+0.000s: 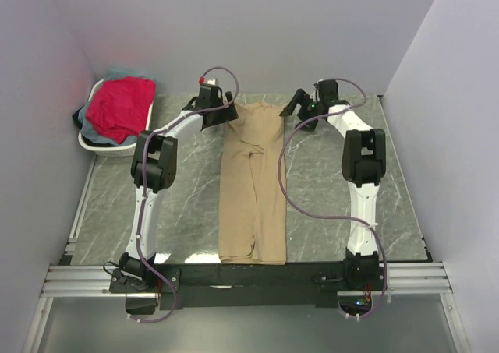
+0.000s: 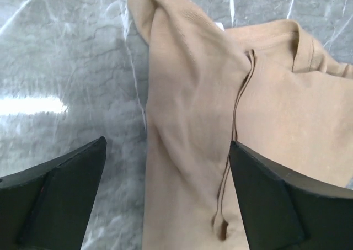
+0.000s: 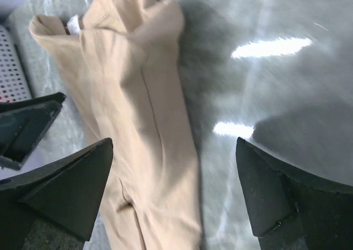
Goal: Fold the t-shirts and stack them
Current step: Fold the tshirt
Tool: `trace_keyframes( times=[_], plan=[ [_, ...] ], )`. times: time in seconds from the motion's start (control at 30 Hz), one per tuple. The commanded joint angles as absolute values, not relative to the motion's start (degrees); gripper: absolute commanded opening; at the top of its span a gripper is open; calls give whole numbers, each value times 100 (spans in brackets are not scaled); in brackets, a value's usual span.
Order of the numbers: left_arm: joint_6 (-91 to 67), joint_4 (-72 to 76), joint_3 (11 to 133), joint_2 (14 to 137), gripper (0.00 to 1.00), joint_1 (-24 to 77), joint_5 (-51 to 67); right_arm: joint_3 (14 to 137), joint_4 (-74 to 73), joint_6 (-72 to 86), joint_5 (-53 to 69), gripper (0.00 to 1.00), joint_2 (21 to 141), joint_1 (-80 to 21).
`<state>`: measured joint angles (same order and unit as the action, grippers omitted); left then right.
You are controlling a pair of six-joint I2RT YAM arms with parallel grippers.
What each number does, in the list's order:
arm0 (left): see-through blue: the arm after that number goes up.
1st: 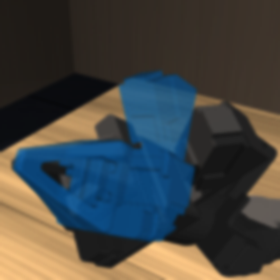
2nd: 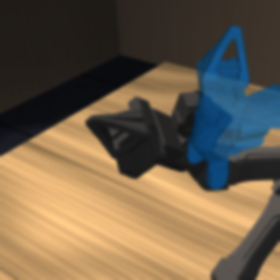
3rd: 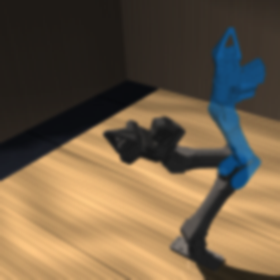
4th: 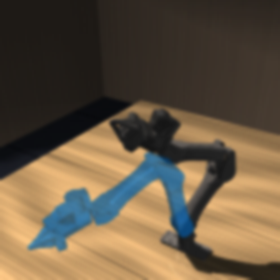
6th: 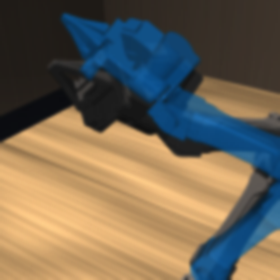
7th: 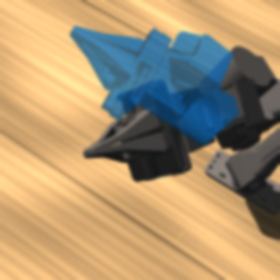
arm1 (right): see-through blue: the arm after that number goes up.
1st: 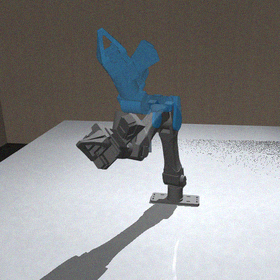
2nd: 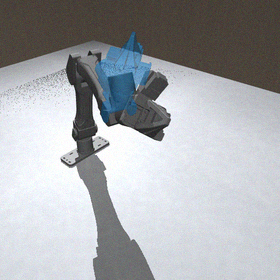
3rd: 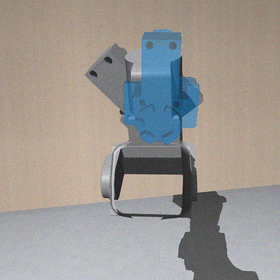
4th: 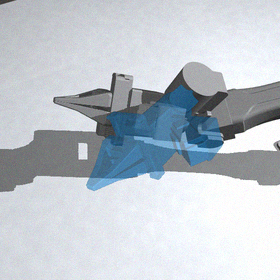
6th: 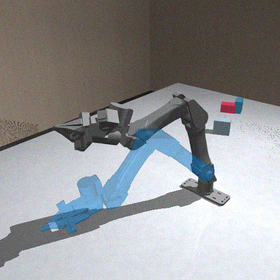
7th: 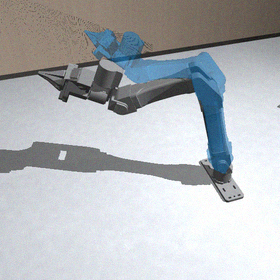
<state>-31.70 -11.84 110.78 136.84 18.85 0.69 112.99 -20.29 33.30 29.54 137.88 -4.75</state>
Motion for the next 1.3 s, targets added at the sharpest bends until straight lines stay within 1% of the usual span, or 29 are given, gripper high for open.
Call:
trace_keyframes(
  times=[0.0, 0.13, 0.17, 0.27, 0.3, 0.4, 0.63, 0.7, 0.73, 0.8, 1.07, 1.27],
  plan=[
    [-3032, -1239, 10811, 13193, 99, 1898, -70, 10672, -1679, 2875, 2567, 98, 12526, -369],
    [-2945, -1064, 10661, 12912, 99, 1907, 262, 10389, -1826, 2822, 2531, 97, 12270, -369],
    [-2910, -1029, 10661, 12885, 99, 1907, 647, 10328, -1837, 2804, 2531, 97, 12217, -360],
    [-2742, -1237, 11108, 13033, 100, 1968, 1176, 9793, -1618, 2839, 2601, 95, 11884, -360],
    [-2707, -1344, 11536, 13130, 99, 2012, 1334, 9521, -1556, 2882, 2602, 95, 11691, -360],
    [-2645, -1617, 12249, 13543, 99, 2048, 1931, 9160, -1433, 2883, 2680, 93, 11401, -360],
    [-3128, -1230, 12735, 14263, 99, 2057, 2837, 8710, -1354, 2865, 2804, 92, 11074, -369],
    [-3208, -1283, 12980, 14440, 95, 2057, 2892, 8605, -1327, 2856, 2830, 92, 11013, -360],
    [-3243, -1240, 12990, 14545, 91, 2057, 2909, 8578, -1327, 2830, 2839, 91, 10995, -360],
    [-3269, -1213, 12964, 14598, 88, 2057, 2874, 8473, -1327, 2813, 2813, 91, 10925, -360],
    [-3234, -1222, 12920, 14748, 91, 2065, 2409, 8253, -1257, 2778, 2830, 91, 10828, -369],
    [-3199, -1318, 12946, 14827, 89, 2100, 2119, 8191, -1239, 2786, 2865, 91, 10837, -369]
  ],
)
